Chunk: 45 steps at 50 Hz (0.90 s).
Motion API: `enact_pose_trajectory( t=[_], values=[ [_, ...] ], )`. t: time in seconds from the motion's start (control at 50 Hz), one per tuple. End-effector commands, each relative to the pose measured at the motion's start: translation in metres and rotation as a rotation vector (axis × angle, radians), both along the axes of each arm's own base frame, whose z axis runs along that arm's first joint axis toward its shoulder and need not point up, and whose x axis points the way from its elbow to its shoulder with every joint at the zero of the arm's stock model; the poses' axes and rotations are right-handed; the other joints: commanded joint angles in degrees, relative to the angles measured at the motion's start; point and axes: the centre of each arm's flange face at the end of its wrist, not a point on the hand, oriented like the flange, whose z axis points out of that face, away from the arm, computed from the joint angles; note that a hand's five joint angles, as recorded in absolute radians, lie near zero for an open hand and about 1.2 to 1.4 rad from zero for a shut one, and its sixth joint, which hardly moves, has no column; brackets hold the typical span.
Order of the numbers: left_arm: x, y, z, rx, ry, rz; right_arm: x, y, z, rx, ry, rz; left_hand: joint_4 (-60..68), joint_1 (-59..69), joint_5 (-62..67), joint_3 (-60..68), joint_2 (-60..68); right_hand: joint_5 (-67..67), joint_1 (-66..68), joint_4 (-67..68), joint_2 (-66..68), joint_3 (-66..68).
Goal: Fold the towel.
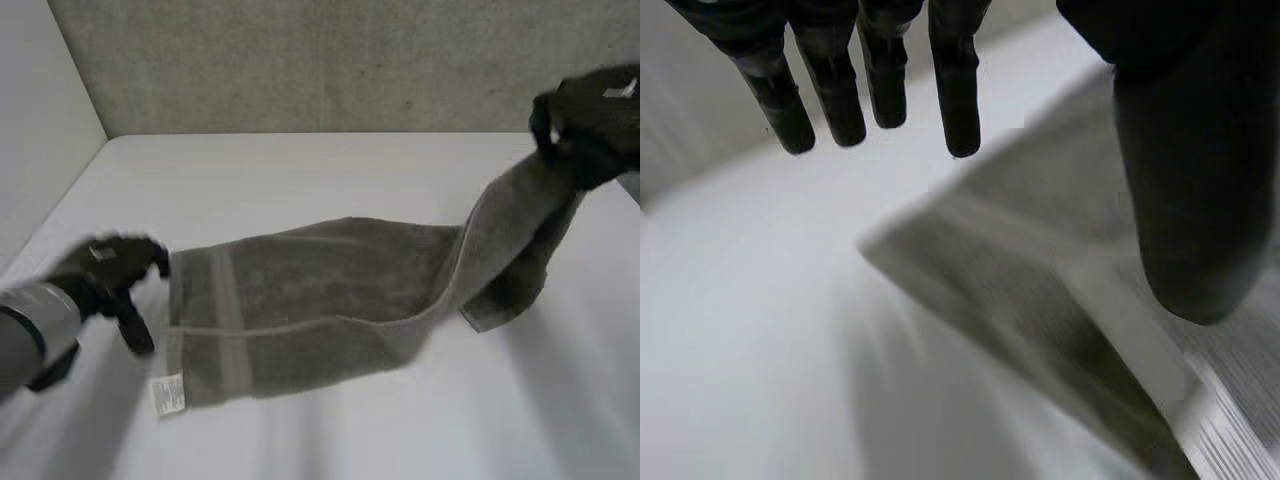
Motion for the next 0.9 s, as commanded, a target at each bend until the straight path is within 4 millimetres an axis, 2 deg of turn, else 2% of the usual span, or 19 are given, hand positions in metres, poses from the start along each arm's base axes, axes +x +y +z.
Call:
enact_pose_trajectory(
  t=[0.02,0.14,0.42,0.52,0.7,0.72,0.76,0.78,0.8,0.82,0.86,0.88,0.9],
  values=[
    [-0.010,-0.003,-0.052,0.143,-0.007,-0.012,0.003,-0.013,-0.026,0.075,0.016,0.000,-3.7,-3.4,-2.0,-3.7,-3.6,3.3,3.5,3.5,5.6,3.7],
    [-0.017,-0.003,-0.063,0.175,0.023,-0.012,0.003,-0.014,-0.030,0.082,0.019,-0.001,-3.7,-3.4,-2.0,-3.7,-3.6,3.3,3.5,3.5,5.6,3.7],
    [-0.030,-0.003,-0.057,0.137,0.041,-0.044,0.003,-0.013,-0.037,0.083,0.055,0.008,-3.2,-2.9,-1.5,-3.2,-3.1,3.3,3.5,3.5,5.6,3.7],
    [-0.034,0.002,-0.069,0.178,0.010,-0.063,0.003,-0.012,-0.038,0.087,0.057,0.009,8.0,8.4,9.8,8.1,8.2,3.3,3.5,3.5,5.6,3.7],
    [-0.034,0.004,-0.075,0.196,-0.008,-0.058,0.001,-0.013,-0.039,0.087,0.057,0.003,14.0,14.3,15.7,14.0,14.1,3.3,3.5,3.5,5.6,3.7],
    [-0.034,0.004,-0.074,0.193,-0.008,-0.057,0.001,-0.013,-0.039,0.087,0.057,0.003,21.0,21.3,22.7,21.0,21.1,3.3,3.5,3.5,5.6,3.7],
    [-0.033,0.001,-0.070,0.178,-0.004,-0.046,0.001,-0.013,-0.038,0.084,0.057,0.003,54.6,55.0,56.4,54.7,54.7,3.3,3.5,3.5,5.6,3.7],
    [-0.033,0.001,-0.070,0.178,-0.004,-0.046,0.001,-0.013,-0.038,0.084,0.057,0.003,54.8,55.2,56.6,54.9,54.9,3.3,3.5,3.5,5.6,3.7],
    [-0.032,0.000,-0.067,0.168,0.001,-0.039,0.001,-0.013,-0.037,0.080,0.055,0.002,63.6,64.0,65.4,63.7,63.7,3.3,3.5,3.5,5.6,3.7],
    [-0.032,0.000,-0.067,0.168,0.001,-0.039,0.001,-0.013,-0.037,0.080,0.055,0.002,63.7,64.1,65.5,63.8,63.8,3.3,3.5,3.5,5.6,3.7],
    [-0.032,-0.006,-0.052,0.111,0.018,-0.026,0.001,-0.013,-0.031,0.063,0.053,0.000,63.7,64.1,65.5,63.8,63.8,3.3,3.5,3.5,5.6,3.7],
    [-0.032,-0.006,-0.052,0.111,0.018,-0.026,0.001,-0.013,-0.031,0.063,0.053,0.000,63.7,64.1,65.5,63.8,63.8,3.3,3.5,3.5,5.6,3.7],
    [-0.032,-0.009,-0.037,0.060,0.033,-0.019,0.000,-0.013,-0.028,0.053,0.052,-0.003,63.7,64.1,65.5,63.8,63.8,3.3,3.5,3.5,5.6,3.7]
  ],
)
